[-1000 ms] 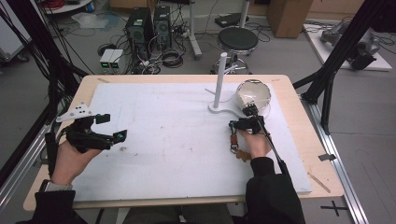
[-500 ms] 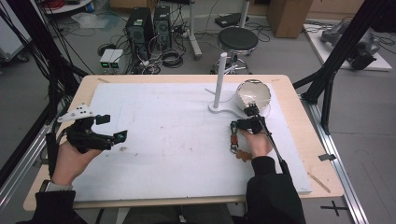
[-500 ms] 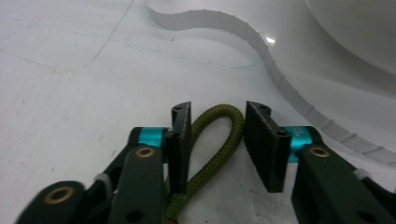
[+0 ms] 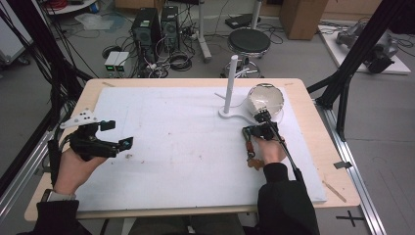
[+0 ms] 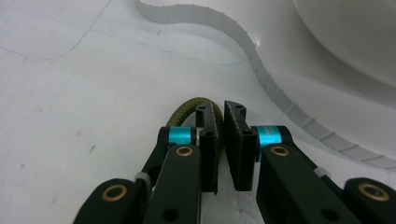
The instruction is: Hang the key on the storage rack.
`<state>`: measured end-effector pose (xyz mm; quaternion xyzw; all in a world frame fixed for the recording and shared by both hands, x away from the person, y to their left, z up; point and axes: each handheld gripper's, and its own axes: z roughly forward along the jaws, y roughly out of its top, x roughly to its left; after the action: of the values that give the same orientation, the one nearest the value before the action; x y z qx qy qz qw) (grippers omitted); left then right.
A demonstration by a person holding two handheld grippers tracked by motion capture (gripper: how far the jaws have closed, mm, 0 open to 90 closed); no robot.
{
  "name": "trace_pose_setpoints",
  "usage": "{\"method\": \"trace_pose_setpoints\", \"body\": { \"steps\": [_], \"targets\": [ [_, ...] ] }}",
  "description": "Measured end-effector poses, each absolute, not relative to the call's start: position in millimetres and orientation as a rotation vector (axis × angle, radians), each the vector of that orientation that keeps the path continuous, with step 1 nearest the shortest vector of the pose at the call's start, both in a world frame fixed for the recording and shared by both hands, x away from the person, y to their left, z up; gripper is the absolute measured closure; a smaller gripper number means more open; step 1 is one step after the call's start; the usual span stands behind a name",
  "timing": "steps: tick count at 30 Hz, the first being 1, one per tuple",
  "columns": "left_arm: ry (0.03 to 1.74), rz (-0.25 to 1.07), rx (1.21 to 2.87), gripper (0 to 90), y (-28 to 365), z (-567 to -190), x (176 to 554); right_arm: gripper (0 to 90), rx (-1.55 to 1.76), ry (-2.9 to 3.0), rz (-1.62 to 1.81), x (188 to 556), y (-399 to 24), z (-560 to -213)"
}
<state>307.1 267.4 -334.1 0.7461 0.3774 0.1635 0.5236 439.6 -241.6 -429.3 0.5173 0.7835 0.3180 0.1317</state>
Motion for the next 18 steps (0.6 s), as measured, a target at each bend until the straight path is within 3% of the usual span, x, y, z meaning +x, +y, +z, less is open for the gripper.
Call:
{"method": "trace_pose_setpoints", "body": {
  "steps": [18],
  "targets": [
    [0.901, 0.389, 1.794, 1.7, 261.3, -333.5, 310.3, 85.0, 1.214, 2.025, 1.298, 389.2, -267.3, -301.4]
  ]
}}
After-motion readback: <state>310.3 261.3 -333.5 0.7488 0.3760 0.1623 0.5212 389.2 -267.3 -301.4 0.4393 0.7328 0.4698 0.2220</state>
